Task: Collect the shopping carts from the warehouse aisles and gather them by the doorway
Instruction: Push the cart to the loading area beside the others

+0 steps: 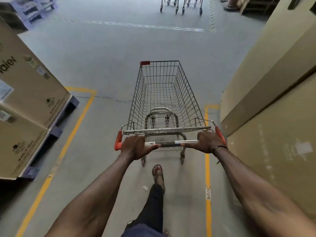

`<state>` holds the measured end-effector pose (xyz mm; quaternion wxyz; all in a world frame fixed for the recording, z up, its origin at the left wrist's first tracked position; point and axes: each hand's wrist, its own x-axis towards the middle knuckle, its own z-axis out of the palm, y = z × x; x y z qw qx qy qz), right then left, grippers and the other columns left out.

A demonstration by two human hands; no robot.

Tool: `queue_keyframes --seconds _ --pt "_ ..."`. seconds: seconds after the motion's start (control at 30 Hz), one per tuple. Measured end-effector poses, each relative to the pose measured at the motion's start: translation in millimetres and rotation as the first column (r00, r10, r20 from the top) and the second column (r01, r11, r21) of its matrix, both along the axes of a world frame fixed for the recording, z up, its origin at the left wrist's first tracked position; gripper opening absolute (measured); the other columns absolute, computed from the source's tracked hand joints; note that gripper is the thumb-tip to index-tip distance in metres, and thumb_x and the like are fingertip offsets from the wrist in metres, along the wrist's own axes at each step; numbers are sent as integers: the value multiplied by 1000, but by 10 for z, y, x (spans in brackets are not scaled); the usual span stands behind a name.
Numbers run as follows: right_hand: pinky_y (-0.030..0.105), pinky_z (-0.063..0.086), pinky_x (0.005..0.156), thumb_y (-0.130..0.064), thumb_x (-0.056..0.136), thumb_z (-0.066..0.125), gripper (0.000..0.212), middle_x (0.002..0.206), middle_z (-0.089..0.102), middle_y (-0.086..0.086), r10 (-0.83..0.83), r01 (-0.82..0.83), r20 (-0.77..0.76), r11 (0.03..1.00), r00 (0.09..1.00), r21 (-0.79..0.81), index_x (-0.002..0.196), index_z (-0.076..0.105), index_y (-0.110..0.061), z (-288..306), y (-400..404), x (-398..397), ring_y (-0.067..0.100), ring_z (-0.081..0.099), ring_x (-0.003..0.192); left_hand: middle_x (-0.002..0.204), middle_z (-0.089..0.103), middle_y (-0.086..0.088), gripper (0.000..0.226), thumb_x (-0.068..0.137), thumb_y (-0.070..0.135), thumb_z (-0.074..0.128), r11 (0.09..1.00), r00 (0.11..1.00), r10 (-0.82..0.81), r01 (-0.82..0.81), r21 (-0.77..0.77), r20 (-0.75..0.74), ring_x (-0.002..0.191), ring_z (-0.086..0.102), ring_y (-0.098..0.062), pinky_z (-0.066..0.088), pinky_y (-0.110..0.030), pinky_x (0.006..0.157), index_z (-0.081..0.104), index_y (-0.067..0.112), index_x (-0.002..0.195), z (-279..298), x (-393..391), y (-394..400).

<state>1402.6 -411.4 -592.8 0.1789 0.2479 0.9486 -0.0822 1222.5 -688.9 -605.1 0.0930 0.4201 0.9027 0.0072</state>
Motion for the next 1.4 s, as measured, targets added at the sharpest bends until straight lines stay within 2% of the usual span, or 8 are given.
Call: queue_keyframes --seconds 0.2,0.37,0.6,0.7,0.83,0.93,1.0,1.4 --pt "45 49 94 -112 66 34 103 71 71 -1 1 -1 13 1000 1000 -3 69 70 -16 -39 1042 -1263 20 70 76 69 69 -5 98 74 108 24 1000 1000 7 -7 -17 15 70 71 -30 54 -37 67 57 17 57 -29 -1272 1013" --pt "37 48 64 -120 50 20 112 64 67 -1 -1 0 -40 1000 999 -26 63 64 -17 -91 1848 -2287 18 64 63 70 70 -5 96 72 109 24 1000 1000 10 -10 -3 13 70 70 -30 54 -36 66 53 18 55 -24 -2338 1814" --pt "43 49 80 -120 51 20 111 65 65 -2 -8 8 -37 1000 999 -6 62 64 -19 -127 2945 -3772 23 67 70 73 70 -5 88 78 103 33 1000 999 -9 10 -16 31 75 70 -30 49 -37 67 54 19 59 74 -3819 2919" --pt "42 47 80 -120 54 21 110 67 65 -1 8 -8 -43 1000 999 -5 62 64 -19 -92 3418 -4455 24 66 72 85 76 -10 78 82 99 36 1000 1000 -12 12 14 19 84 73 -33 48 -39 70 41 24 59 78 -4455 3401" --pt "38 46 71 -118 55 24 110 68 66 0 31 -32 -49 999 998 -33 63 65 -16 6 4088 -5425 21 65 67 77 72 -9 90 75 105 32 998 997 60 -59 -17 54 80 72 -32 45 -38 67 50 18 57 91 -5361 4057" --pt "40 49 82 -114 64 30 104 70 69 0 56 -56 -14 998 998 -33 65 66 -17 102 4516 -6130 21 68 71 66 62 -4 92 73 106 33 994 988 109 -106 -33 105 74 69 -30 46 -37 65 52 17 57 132 -5988 4472" --pt "41 47 88 -111 69 34 99 76 72 1 73 -73 -1 997 997 -22 67 67 -17 138 4775 -6573 21 69 76 69 65 -5 89 75 104 34 993 988 121 -119 -28 93 72 67 -29 44 -36 65 50 18 56 164 -6375 4717" --pt "39 46 80 -110 71 35 101 73 70 -1 132 -132 1 991 991 -15 69 70 -16 98 5987 -9236 20 67 75 90 76 -12 70 88 90 45 992 991 120 -118 -34 66 89 73 -33 50 -40 75 49 25 63 314 -8822 5856"
